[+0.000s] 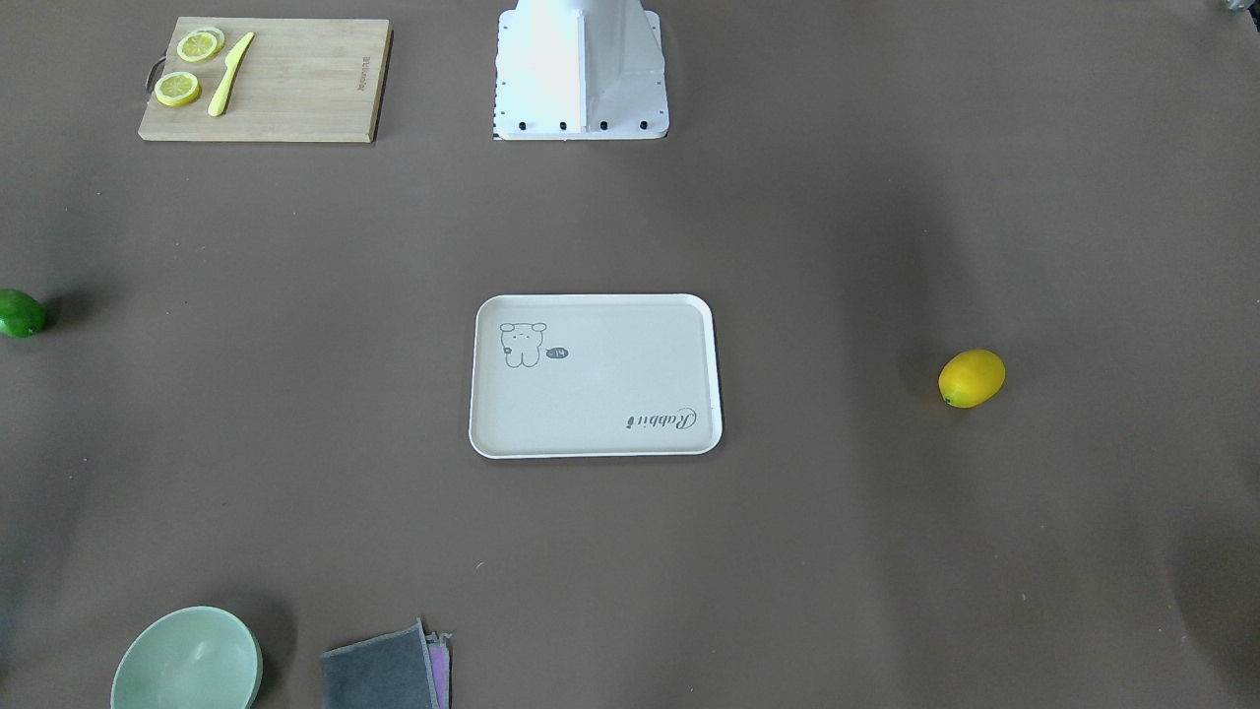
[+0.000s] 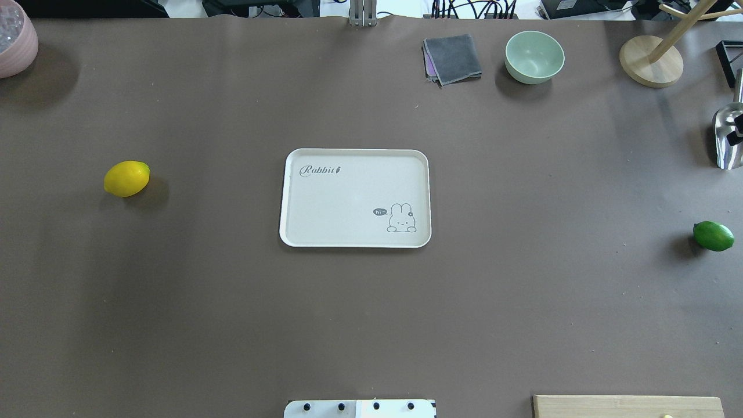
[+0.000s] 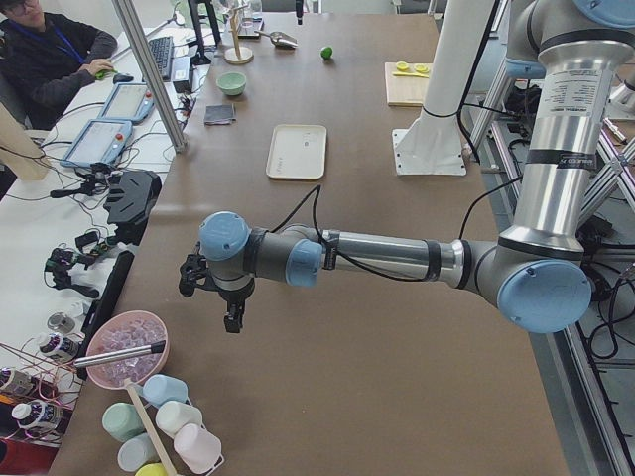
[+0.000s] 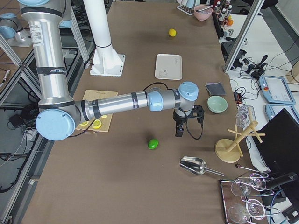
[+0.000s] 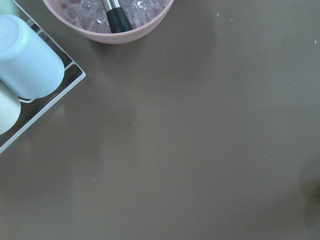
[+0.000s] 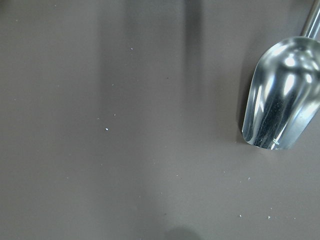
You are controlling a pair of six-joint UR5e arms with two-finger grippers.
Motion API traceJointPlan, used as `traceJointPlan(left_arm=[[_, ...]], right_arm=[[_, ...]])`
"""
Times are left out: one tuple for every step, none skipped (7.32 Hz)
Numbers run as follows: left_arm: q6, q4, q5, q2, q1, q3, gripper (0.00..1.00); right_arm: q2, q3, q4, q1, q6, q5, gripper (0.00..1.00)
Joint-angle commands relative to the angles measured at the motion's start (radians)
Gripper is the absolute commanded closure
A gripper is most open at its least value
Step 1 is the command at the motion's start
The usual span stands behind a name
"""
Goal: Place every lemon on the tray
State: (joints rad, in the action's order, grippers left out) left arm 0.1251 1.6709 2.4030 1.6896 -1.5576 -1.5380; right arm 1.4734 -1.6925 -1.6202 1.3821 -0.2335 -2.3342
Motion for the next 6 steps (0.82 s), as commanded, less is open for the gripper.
traceJointPlan(left_arm=[[0.013,0.085,0.004,-0.052,0.002,-0.017,0.01],[0.016,0.213,0.002,-0.082,0.002,0.005,0.01],[0.045,0.289,0.002,-0.093,0.004,0.007,0.01],[0.13,0.291,0.004,-0.078,0.011,0.01,0.01],[0.136,0.29,0.004,-0.033,0.115,0.009,0.01],[0.14,0.3,0.005,-0.022,0.167,-0.007,0.01]], right_arm=[[-0.007,-0.024,0.002,0.0,0.01,0.001,0.0],[0.004,-0.041,0.002,-0.002,0.005,-0.002,0.0],[0.004,-0.03,0.002,-0.008,0.005,-0.001,0.0],[-0.005,-0.032,0.002,-0.029,-0.003,0.003,0.0],[-0.005,-0.032,0.002,-0.047,-0.003,0.003,0.0],[-0.01,-0.042,0.002,-0.076,-0.003,0.001,0.0]])
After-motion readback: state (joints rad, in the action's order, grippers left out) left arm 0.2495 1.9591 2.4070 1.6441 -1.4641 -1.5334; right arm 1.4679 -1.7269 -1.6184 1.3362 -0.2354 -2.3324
